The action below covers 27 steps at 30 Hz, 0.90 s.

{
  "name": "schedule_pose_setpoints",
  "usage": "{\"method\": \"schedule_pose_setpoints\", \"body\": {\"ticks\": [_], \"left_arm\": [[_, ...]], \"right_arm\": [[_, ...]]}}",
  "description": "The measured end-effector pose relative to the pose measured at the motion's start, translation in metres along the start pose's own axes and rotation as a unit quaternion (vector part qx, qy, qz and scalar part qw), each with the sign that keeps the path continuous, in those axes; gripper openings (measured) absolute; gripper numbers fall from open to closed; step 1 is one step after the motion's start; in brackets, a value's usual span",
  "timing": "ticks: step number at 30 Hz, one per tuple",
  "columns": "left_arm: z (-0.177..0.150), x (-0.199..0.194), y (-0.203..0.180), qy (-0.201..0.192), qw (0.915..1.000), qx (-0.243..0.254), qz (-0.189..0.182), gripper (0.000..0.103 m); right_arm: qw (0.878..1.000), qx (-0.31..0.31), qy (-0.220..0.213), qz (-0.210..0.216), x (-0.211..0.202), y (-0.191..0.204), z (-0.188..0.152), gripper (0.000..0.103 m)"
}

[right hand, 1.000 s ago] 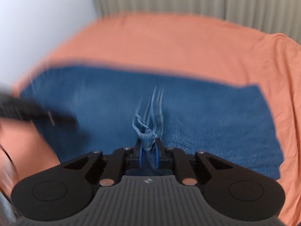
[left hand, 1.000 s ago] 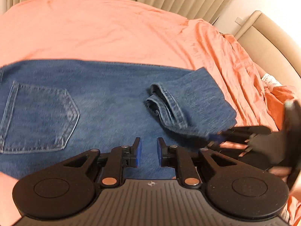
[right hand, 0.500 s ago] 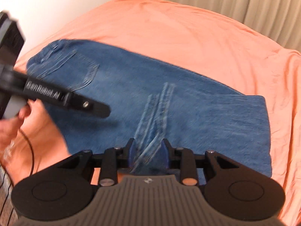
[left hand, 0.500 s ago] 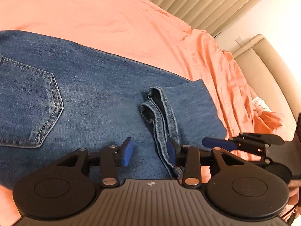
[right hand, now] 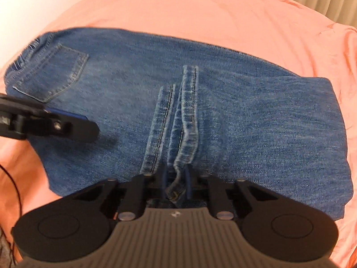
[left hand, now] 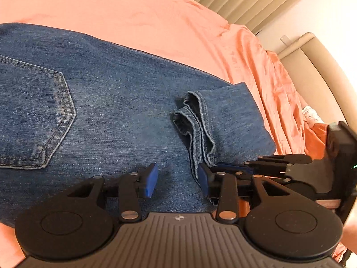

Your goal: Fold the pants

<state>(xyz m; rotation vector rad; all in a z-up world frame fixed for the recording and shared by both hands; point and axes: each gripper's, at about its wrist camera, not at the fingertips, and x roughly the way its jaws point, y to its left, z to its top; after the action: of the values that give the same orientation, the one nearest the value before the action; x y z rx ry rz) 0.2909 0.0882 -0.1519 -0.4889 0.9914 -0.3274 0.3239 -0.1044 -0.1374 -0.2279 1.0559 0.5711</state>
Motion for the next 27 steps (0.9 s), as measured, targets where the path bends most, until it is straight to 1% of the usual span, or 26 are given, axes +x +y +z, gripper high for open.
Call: {"method": "schedule_pose_setpoints", "body": {"ticks": [3,6,8,9,11,12,14,17,19,21,23,25,26,27], "left_arm": [[-0.002,-0.003,0.002,-0.006,0.9997,-0.006,-0.022,0.044],[-0.001,-0.006,0.004,-0.017,0.9984,-0.024,-0.048,0.044],[0.001,-0.005,0.004,-0.021,0.9975,-0.034,-0.059,0.044],[0.002,-0.003,0.003,-0.022,0.9974,-0.037,-0.058,0.044],[0.004,0.002,0.002,-0.020,0.9975,-0.042,-0.052,0.044],[0.005,0.005,0.001,-0.020,0.9977,-0.044,-0.048,0.045],[0.007,0.010,-0.001,-0.019,0.9980,-0.046,-0.039,0.050],[0.013,0.018,-0.005,-0.017,0.9983,-0.045,-0.034,0.053],[0.017,0.027,-0.008,-0.017,0.9985,-0.044,-0.029,0.059],[0.020,0.041,-0.012,-0.007,0.9989,-0.039,-0.026,0.060],[0.022,0.054,-0.013,-0.002,0.9990,-0.042,-0.014,0.059],[0.022,0.065,-0.013,0.005,0.9990,-0.043,-0.009,0.055],[0.023,0.068,-0.015,0.007,0.9992,-0.040,-0.005,0.050],[0.023,0.071,-0.017,0.009,0.9993,-0.036,-0.001,0.034]], "right_arm": [[0.999,0.010,-0.020,0.023,-0.023,-0.006,0.002,0.000],[0.997,0.035,-0.041,0.057,-0.054,-0.011,0.003,0.000],[0.995,0.037,-0.044,0.077,-0.071,-0.014,0.001,0.000],[0.996,0.032,-0.042,0.075,-0.074,-0.012,-0.002,0.000],[0.998,0.019,-0.026,0.061,-0.068,-0.007,-0.010,0.000],[0.998,0.022,-0.018,0.057,-0.061,-0.005,-0.013,0.000],[0.998,0.036,-0.010,0.058,-0.046,-0.005,-0.020,0.000],[0.997,0.050,-0.009,0.061,-0.029,-0.007,-0.027,0.000],[0.995,0.066,-0.011,0.068,-0.028,-0.012,-0.031,0.000],[0.995,0.068,-0.012,0.072,-0.032,-0.015,-0.032,0.000],[0.995,0.061,-0.011,0.073,-0.034,-0.015,-0.031,0.000],[0.995,0.058,-0.009,0.075,-0.035,-0.016,-0.031,0.000],[0.995,0.058,-0.008,0.076,-0.029,-0.015,-0.024,0.000],[0.995,0.057,-0.009,0.077,-0.029,-0.015,-0.025,0.000]]}}
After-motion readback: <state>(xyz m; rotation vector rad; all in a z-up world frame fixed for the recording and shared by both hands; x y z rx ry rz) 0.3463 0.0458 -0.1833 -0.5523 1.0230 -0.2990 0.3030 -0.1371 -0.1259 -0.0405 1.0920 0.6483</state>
